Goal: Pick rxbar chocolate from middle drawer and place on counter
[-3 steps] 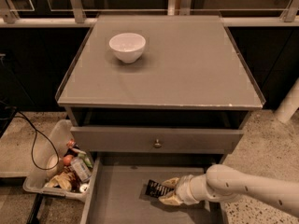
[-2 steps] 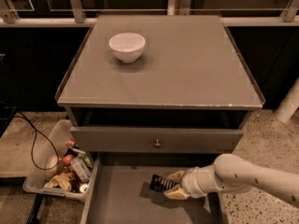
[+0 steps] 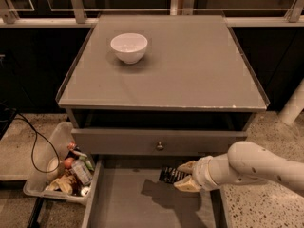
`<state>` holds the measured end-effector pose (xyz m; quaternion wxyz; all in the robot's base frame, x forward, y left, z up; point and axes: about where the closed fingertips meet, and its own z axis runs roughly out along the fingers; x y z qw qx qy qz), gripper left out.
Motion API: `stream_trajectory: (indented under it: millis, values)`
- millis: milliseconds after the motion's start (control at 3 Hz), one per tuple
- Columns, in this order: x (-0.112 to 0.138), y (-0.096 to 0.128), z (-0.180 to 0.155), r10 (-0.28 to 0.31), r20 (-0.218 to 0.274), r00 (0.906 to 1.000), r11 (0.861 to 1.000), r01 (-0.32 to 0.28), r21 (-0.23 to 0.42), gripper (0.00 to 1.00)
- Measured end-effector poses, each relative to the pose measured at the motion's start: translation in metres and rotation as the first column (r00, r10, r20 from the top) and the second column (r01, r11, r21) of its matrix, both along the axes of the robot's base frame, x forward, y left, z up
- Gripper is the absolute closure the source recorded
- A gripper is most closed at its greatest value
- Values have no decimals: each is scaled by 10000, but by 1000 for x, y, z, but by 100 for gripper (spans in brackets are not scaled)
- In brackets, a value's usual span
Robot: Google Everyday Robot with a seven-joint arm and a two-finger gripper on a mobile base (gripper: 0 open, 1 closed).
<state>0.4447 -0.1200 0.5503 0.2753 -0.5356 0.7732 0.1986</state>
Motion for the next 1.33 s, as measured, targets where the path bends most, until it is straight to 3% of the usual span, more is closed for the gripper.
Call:
stream_trajectory:
  millis: [333, 667, 1333]
  values:
    - [13, -11, 43, -782, 1021, 9917, 9938, 856, -703, 100]
    - [26, -19, 98, -1011, 1831, 9779, 9904, 1164, -749, 100]
    - [24, -15, 88, -970, 1602, 9823, 9913, 1098, -729, 100]
